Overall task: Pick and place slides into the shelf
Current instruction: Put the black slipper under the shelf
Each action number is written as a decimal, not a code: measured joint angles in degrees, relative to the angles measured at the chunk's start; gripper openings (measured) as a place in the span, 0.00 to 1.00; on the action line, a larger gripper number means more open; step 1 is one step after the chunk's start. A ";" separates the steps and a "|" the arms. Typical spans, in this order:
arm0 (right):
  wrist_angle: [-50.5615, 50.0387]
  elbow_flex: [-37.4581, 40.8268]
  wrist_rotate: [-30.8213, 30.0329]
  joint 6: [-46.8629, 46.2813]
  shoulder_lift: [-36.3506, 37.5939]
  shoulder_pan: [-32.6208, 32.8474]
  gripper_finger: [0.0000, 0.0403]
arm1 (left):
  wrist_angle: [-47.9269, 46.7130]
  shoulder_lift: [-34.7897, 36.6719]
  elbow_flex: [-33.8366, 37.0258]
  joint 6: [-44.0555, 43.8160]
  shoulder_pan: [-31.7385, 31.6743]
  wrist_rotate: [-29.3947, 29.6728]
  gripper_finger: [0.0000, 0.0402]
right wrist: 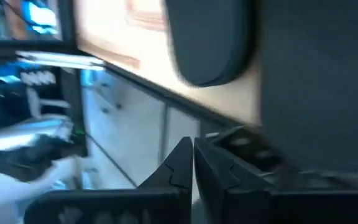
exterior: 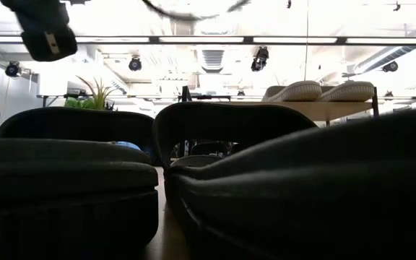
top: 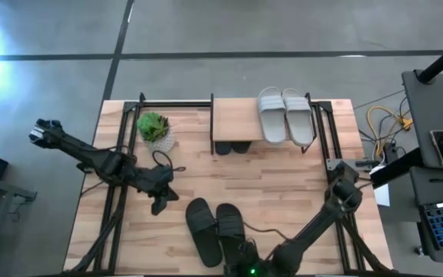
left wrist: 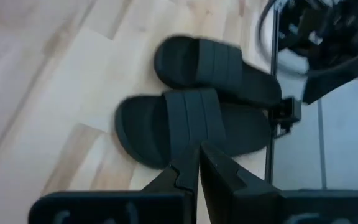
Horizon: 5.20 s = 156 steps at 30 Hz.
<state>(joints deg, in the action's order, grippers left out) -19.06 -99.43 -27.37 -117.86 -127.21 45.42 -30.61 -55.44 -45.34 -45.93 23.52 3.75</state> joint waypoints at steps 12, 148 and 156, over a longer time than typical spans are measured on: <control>-57.77 -22.57 -11.98 -15.44 0.61 -2.96 0.02 | 0.05 0.59 0.28 2.82 4.03 2.30 0.00; -60.26 -27.93 -1.02 58.44 -10.34 -8.65 0.61 | -12.35 5.13 0.72 23.59 -17.89 8.91 0.00; -64.53 -35.47 -4.47 57.56 -15.62 -7.55 0.61 | -15.40 5.94 0.74 23.63 -17.92 10.34 0.00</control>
<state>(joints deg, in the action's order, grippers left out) -83.60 -134.90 -31.85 -60.30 -142.83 37.87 -46.02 -49.50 -44.60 -22.31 5.61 14.08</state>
